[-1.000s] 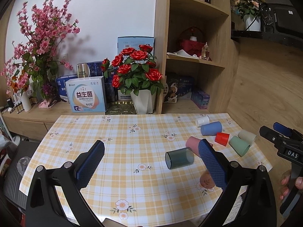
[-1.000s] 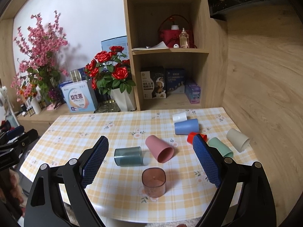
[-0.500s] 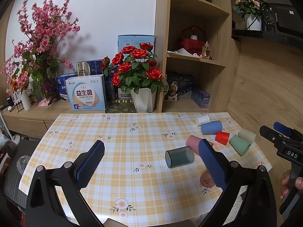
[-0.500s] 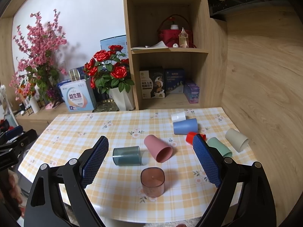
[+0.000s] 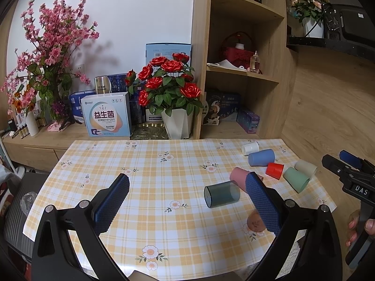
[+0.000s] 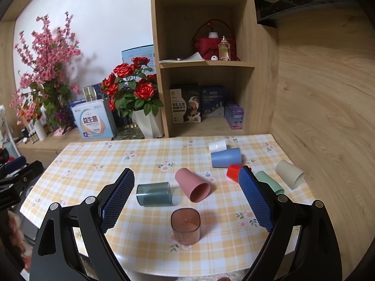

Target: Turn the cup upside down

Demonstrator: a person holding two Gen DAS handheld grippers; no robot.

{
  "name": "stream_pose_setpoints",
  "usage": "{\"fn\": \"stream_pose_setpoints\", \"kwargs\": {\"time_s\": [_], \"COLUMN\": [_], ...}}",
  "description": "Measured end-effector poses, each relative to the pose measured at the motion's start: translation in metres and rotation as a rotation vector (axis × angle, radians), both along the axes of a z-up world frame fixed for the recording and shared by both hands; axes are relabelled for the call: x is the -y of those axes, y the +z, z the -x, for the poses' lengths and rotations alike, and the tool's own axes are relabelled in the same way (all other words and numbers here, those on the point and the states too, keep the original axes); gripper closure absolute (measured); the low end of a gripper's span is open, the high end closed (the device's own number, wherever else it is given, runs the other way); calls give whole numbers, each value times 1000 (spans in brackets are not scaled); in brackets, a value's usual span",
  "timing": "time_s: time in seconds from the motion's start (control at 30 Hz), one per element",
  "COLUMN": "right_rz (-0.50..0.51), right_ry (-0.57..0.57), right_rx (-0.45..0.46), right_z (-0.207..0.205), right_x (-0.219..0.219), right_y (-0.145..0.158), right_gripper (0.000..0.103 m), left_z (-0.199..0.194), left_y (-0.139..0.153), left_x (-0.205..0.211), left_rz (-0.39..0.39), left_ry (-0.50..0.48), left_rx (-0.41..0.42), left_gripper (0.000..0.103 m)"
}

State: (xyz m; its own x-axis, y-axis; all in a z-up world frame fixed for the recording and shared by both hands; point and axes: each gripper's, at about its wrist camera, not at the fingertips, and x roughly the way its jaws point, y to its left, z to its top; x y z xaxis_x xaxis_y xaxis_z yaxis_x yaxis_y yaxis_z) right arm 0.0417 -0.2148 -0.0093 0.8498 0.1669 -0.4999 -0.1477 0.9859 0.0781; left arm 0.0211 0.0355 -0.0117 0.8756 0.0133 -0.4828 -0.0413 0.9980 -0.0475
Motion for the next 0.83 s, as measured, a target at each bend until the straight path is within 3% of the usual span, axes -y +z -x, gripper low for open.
{"fn": "stream_pose_setpoints", "kwargs": {"time_s": [0.83], "right_rz": [9], "right_ry": [-16], "right_rx": [-2], "right_z": [-1], "right_x": [3], "right_y": [-5], "right_gripper": [16], "left_z": [-1], "left_y": [-6], "left_x": [-3], "left_rz": [15], "left_ry": [4], "left_rx": [-2], "left_gripper": [6]}}
